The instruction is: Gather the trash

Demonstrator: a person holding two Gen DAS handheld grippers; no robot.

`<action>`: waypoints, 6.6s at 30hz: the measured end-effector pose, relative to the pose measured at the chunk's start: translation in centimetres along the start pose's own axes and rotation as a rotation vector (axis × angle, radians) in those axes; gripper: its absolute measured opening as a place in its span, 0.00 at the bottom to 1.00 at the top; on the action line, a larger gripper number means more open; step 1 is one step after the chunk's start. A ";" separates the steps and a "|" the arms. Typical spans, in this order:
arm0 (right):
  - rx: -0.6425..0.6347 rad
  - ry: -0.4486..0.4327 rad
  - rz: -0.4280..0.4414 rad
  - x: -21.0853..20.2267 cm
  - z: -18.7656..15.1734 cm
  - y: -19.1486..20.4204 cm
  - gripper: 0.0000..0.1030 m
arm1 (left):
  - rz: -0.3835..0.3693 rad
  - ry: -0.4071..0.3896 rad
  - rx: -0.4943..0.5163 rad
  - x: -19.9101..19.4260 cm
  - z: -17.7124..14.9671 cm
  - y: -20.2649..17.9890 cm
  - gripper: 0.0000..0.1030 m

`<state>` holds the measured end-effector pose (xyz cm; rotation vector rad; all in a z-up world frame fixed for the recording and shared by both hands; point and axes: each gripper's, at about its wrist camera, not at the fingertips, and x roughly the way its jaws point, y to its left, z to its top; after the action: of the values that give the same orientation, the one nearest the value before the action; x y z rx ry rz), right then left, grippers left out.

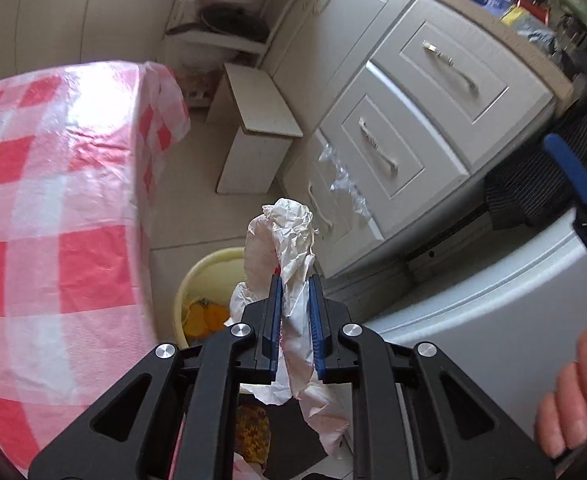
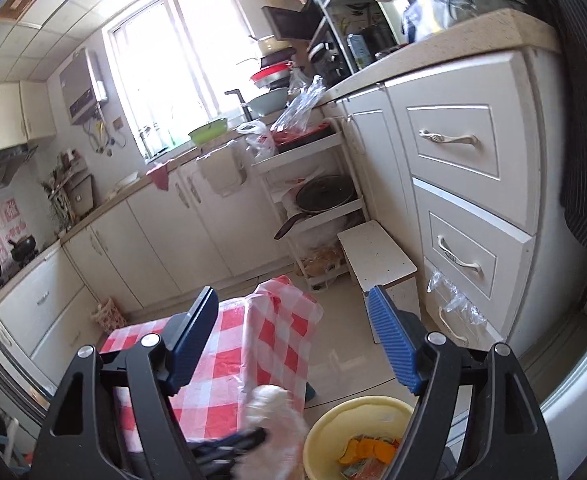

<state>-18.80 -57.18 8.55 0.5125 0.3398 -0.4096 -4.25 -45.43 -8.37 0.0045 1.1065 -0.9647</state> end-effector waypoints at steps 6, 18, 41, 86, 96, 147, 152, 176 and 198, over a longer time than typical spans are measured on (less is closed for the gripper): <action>0.025 0.014 0.009 0.3 0.3 -0.8 0.73 | 0.070 0.056 0.002 2.5 -0.9 -0.8 0.38; -0.114 0.087 0.010 0.3 -2.1 7.2 0.90 | 0.443 -0.152 0.157 -17.4 -5.4 3.2 0.88; -0.456 0.071 0.131 -19.3 -15.8 26.0 0.93 | 0.774 -0.353 -0.002 -44.6 -20.9 11.0 0.93; -0.411 0.056 0.085 -25.5 -20.2 26.4 0.93 | 0.781 -0.414 -0.013 -48.8 -25.6 8.9 0.93; -0.430 0.040 0.078 -25.8 -20.2 26.8 0.93 | 0.779 -0.418 -0.014 -48.9 -25.6 8.9 0.93; -0.430 -0.005 0.077 -26.1 -20.2 26.9 0.93 | 0.776 -0.457 -0.005 -49.6 -26.3 9.1 0.93; -0.429 -0.005 0.076 -26.2 -20.2 26.9 0.93 | 0.776 -0.459 -0.005 -49.6 -26.3 9.0 0.93; -0.431 -0.012 0.077 -26.3 -20.2 27.2 0.93 | 0.777 -0.462 -0.004 -49.6 -26.2 9.0 0.93; -0.433 -0.007 0.075 -26.2 -20.5 27.0 0.93 | 0.778 -0.466 -0.007 -49.7 -26.4 9.1 0.93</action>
<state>-33.40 -17.17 13.34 0.1006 0.3888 -0.2541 -23.13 4.35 12.08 0.1830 0.5852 -0.2348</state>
